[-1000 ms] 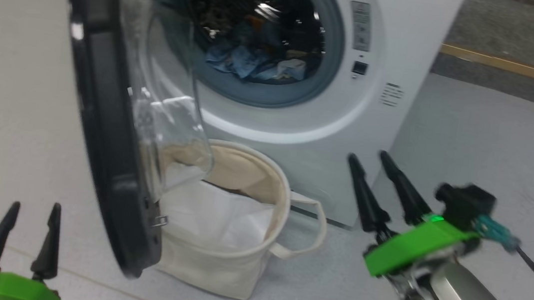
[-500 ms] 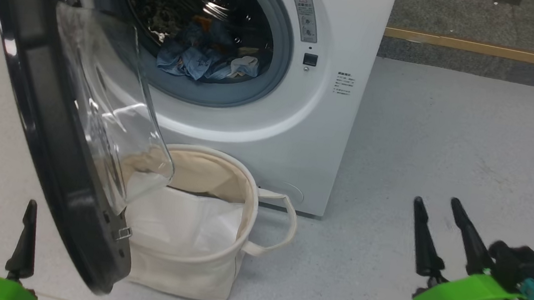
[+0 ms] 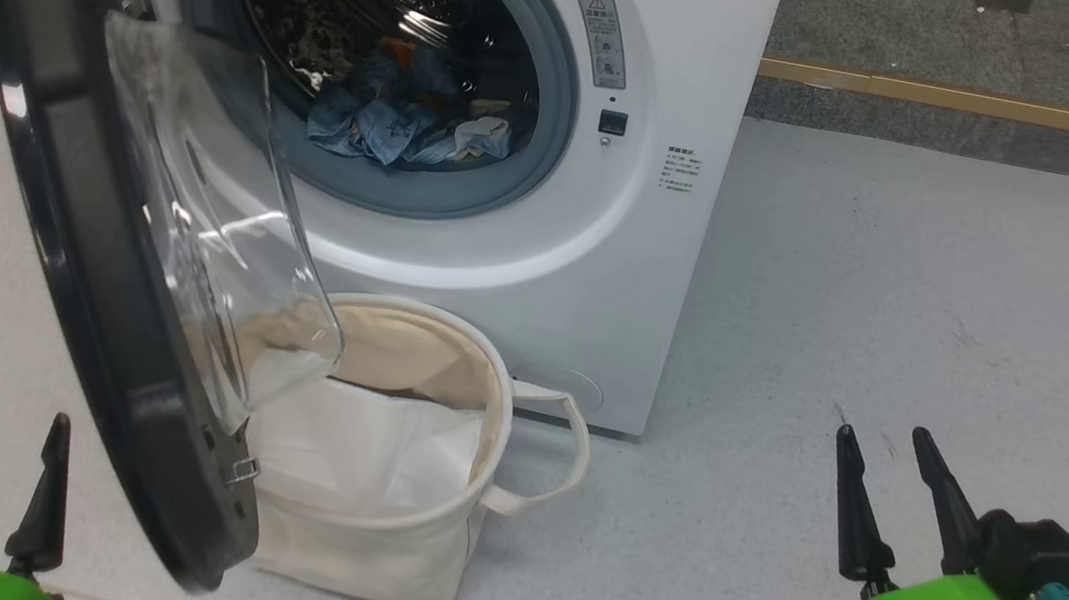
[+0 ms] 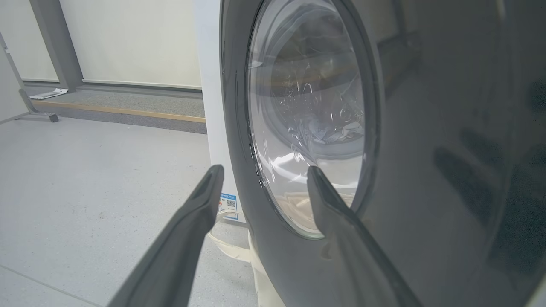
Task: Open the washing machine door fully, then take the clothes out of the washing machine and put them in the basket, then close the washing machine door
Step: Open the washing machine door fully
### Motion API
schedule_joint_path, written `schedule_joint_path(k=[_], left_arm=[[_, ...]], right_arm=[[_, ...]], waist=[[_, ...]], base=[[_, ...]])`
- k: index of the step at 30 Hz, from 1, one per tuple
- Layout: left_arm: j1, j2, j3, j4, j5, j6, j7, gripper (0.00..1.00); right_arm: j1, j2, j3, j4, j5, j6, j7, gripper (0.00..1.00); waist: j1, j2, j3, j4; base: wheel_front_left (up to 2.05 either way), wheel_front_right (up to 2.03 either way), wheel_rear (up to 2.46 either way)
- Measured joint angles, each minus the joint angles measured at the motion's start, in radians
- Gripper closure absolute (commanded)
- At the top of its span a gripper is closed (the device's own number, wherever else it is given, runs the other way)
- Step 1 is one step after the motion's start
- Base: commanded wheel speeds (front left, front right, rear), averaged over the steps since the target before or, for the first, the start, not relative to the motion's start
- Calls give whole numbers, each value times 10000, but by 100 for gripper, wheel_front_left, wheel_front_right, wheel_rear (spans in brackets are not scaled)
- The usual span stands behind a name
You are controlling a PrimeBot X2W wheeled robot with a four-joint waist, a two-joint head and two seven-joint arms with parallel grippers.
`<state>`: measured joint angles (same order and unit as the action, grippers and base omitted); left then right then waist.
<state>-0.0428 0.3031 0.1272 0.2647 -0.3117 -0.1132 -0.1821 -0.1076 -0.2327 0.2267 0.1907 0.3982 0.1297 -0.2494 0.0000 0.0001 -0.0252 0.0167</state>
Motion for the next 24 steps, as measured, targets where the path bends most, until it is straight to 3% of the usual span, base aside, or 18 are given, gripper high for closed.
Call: schedule_joint_path(k=[24], left_arm=[[-110,130,-280,349,-211,-2,-138,0]], right_arm=[[-51,65,-84,382,-343,0,0,0]], waist=[[0,0,-24,177]], base=[[0,0,0]])
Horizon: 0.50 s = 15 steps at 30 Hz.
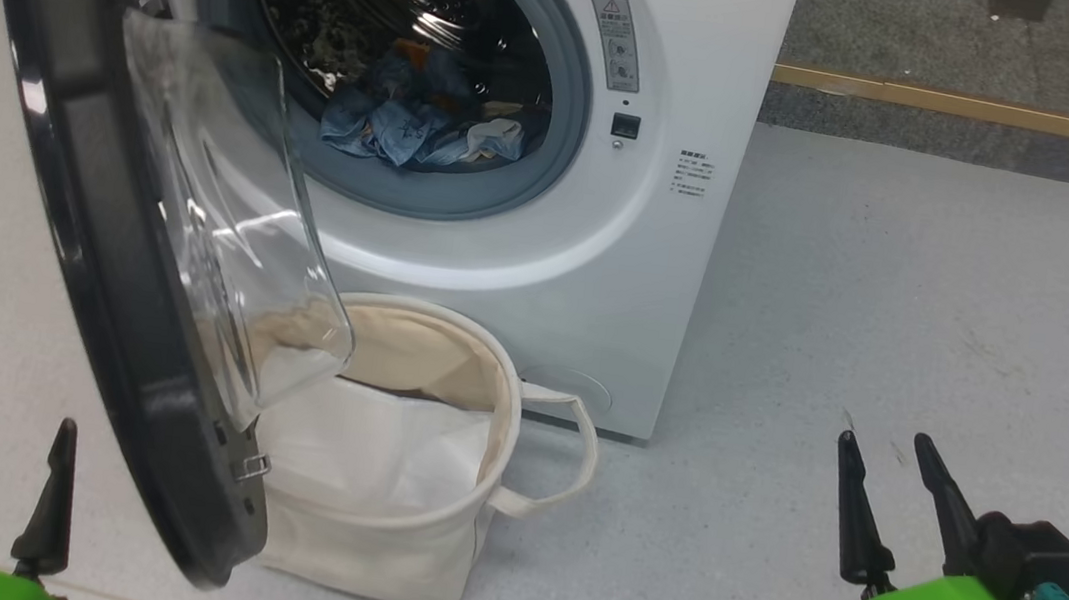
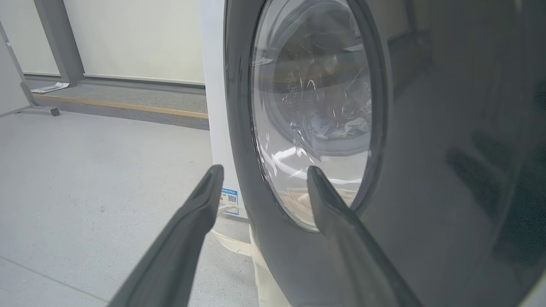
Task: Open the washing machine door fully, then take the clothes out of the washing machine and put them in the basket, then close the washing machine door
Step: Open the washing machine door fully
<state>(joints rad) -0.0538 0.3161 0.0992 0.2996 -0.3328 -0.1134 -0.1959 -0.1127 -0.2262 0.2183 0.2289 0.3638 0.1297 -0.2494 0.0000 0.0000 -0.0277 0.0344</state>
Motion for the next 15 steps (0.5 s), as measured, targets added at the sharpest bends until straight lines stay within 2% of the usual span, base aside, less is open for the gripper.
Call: schedule_joint_path(k=[8,9,10,11,15], left_arm=[[-108,4,-138,115,-219,-13,-86,0],[-109,4,-138,132,-265,-13,-90,23],[-109,2,-134,130,-349,-15,-100,95],[-110,2,-128,130,-458,-15,-100,100],[-247,-36,38,-71,-951,-15,-82,100]], right_arm=[[-15,0,15,128,2,0,0,0],[-16,0,15,157,2,0,0,0],[-15,2,15,190,2,0,0,0],[-15,2,13,213,2,0,0,0],[-13,0,-31,242,2,0,0,0]], waist=[[0,0,-44,115],[0,0,-54,129],[0,0,-66,145],[0,0,-74,167],[0,0,-93,352]], base=[[0,0,0],[0,0,0],[0,0,0],[0,0,0],[0,0,0]])
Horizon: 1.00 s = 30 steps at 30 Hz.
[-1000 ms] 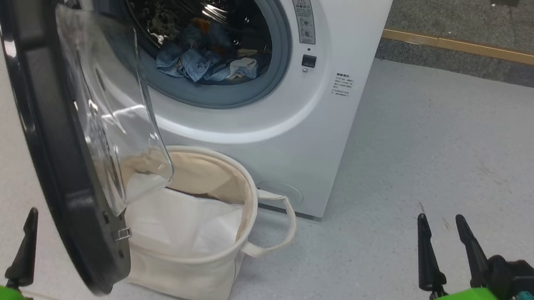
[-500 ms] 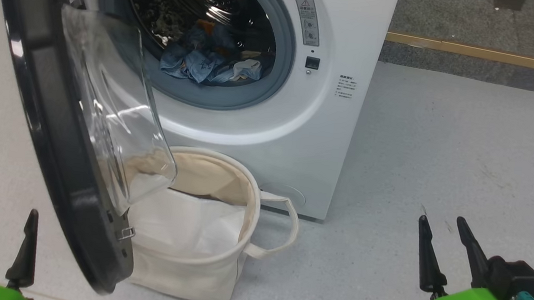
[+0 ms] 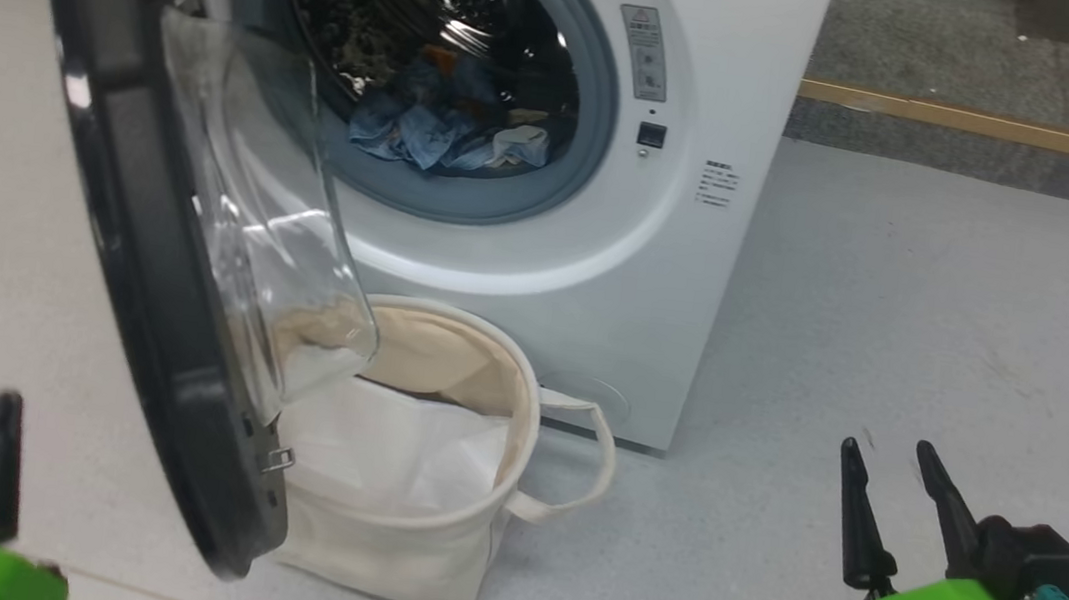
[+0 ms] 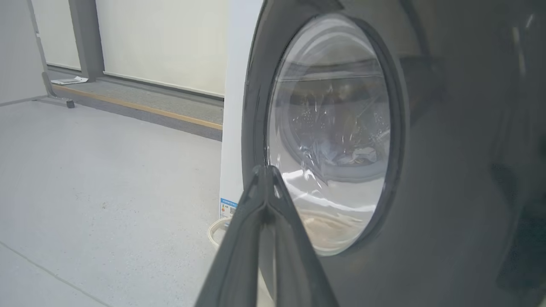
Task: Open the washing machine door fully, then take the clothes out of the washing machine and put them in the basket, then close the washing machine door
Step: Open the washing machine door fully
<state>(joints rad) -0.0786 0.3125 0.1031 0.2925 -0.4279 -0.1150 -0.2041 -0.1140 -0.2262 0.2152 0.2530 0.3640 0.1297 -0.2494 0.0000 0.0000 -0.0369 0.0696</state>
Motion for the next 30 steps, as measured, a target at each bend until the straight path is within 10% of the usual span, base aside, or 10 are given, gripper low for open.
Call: schedule_joint_path(k=[14,30], left_arm=[[-1810,-454,-140,-4263,-1496,905,2798,100],[-2795,-2364,-4382,-6788,-932,2807,5540,100]], right_arm=[[16,-4,-303,105,0,0,0,0],[137,33,-408,-29,-31,0,0,0]], waist=[[0,0,-136,1064],[0,0,303,1853]], base=[[0,0,0],[0,0,0]])
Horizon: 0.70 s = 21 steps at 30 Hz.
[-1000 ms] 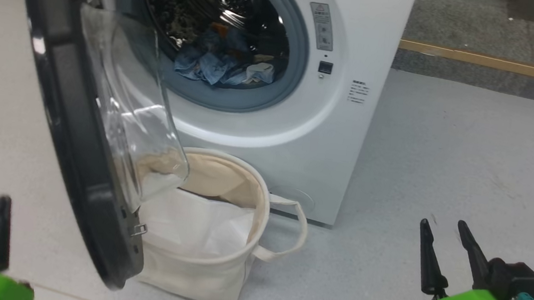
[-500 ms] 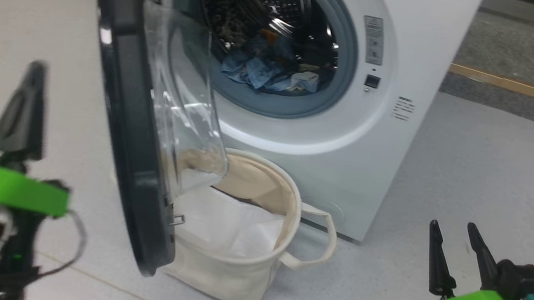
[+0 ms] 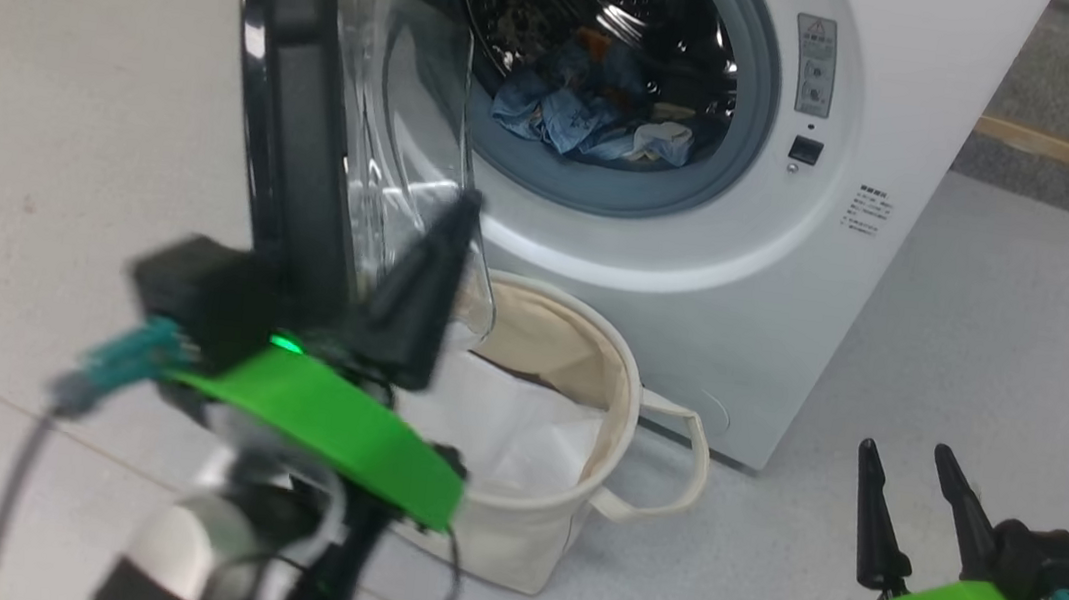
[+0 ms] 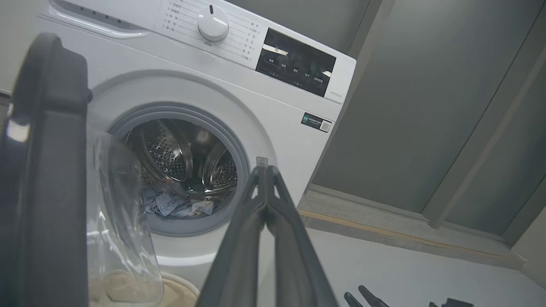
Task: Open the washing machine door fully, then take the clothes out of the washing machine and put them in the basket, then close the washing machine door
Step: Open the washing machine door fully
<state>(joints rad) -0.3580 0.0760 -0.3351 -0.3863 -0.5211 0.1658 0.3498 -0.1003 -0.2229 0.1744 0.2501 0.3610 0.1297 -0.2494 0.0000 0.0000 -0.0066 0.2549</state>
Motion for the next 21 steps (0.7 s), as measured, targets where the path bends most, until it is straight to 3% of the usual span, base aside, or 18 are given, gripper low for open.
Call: schedule_joint_path(k=[10,21], left_arm=[[517,-167,-1647,1893,211,514,-1047,100],[662,-52,-1398,4082,1452,1475,-2401,100]], right_arm=[[-408,40,38,-13,-75,0,0,0],[-616,48,163,-13,-86,0,0,0]], waist=[[0,0,440,-185],[0,0,613,-57]], base=[[0,0,0],[0,0,0]])
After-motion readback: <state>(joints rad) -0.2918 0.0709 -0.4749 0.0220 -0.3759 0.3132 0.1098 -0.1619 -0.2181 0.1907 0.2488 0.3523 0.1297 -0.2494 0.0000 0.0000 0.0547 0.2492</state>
